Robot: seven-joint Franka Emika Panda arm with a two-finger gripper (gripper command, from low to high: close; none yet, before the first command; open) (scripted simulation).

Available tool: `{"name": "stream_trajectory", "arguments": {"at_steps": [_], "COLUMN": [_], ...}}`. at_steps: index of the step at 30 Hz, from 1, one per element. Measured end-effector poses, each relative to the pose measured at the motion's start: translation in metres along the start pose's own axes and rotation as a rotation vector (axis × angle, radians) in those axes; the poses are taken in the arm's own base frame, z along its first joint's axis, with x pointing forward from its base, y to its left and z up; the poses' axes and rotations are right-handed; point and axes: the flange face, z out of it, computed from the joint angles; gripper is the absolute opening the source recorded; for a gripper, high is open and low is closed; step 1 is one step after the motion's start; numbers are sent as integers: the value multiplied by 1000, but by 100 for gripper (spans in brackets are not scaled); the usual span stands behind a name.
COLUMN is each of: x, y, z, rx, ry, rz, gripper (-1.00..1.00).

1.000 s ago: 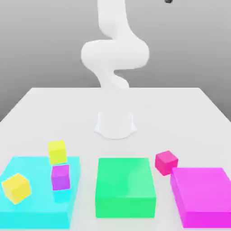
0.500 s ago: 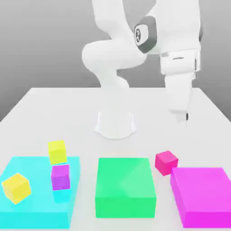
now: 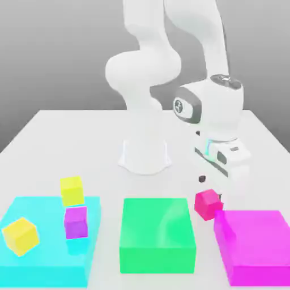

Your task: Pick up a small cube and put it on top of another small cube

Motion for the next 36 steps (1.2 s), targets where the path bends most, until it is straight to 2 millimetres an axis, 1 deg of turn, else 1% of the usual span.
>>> {"name": "stream_trajectory", "arguments": {"at_steps": [3, 4, 9, 10, 11, 13, 20, 23, 28, 32, 36], "x": [-2, -2, -2, -3, -2, -1, -3, -7, -27, -54, -92], "y": [-1, -2, -2, -2, -2, -1, 0, 25, 81, 125, 165], "z": [22, 28, 28, 31, 28, 17, -31, -46, -69, -88, -107], "rx": [3, 5, 7, 8, 6, 3, 6, 6, 2, -2, -5], "ry": [1, 2, 0, 1, 1, -1, 1, 8, 20, 25, 25], "rz": [-1, -2, -2, -2, -2, -1, 1, 58, 182, 286, 393], "gripper": [0, -100, -100, -100, -100, -100, -100, -100, -100, -100, -100]}}
